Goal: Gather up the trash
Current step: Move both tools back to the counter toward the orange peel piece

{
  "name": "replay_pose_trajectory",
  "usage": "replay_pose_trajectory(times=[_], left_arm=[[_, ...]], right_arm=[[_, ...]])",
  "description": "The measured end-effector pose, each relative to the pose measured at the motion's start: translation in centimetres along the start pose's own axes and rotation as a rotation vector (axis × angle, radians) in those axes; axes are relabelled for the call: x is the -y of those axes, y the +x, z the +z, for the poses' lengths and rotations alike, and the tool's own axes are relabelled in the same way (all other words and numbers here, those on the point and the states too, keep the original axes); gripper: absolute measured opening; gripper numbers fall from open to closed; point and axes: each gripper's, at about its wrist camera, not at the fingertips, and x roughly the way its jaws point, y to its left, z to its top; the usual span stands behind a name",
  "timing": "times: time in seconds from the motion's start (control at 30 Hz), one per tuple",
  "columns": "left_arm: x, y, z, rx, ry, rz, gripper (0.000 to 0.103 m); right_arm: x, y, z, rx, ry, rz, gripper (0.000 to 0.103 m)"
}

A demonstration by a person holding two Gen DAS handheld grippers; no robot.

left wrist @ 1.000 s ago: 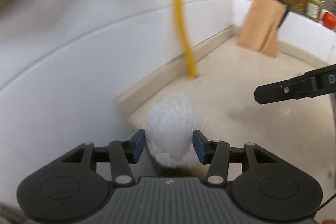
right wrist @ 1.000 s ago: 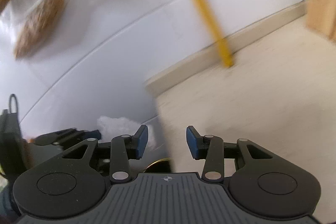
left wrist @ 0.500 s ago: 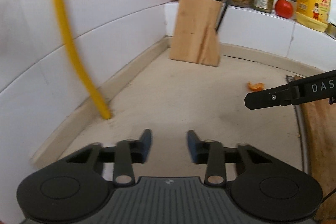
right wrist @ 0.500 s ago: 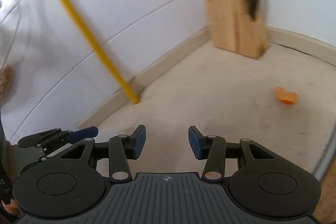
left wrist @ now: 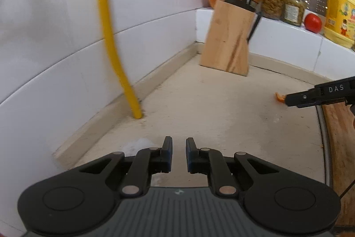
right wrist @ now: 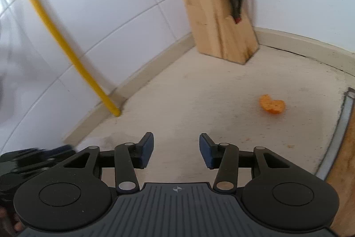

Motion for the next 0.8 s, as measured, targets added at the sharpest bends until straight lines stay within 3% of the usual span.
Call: replay_pose_trajectory(times=[0.27,0.3,0.33,0.4,0.5,0.63,0.8], left_arm=[[-2.6,-0.1,-0.2,-0.009,-0.062,0.050,0.009],[-2.5,0.4,-0.2,-0.015,-0.057,0.049,0.018],[-2.3,1.1,-0.3,-0.013,-0.051,0.061,0.037],[-1.8,2.4,-0.6,-0.008,-0.028,0.087,0.059],[-1.5,4.3,-1.2,-0.027,-0.005,0.097,0.061],[-2.0,6.2,-1.7,-0.061,-0.011,0.157,0.064],[-1.7,7.4,-2.0,-0.064,-0.020,0.181,0.064]], right_arm=[[2.9,0.3,0.4,0.005,0.011,-0.093,0.058],[3.3,0.3,0.4,0.007,0.016,-0.103,0.062],[3.6,0.4,0.5,0.009,0.018,-0.112,0.064],[4.4,0.6,0.6,0.013,0.022,-0.133,0.072],[5.1,0.5,1.0,0.025,0.001,-0.143,0.086],[6.4,1.1,1.4,0.030,-0.043,-0.188,0.089],[8.3,3.1,1.5,-0.004,-0.063,-0.231,0.089]])
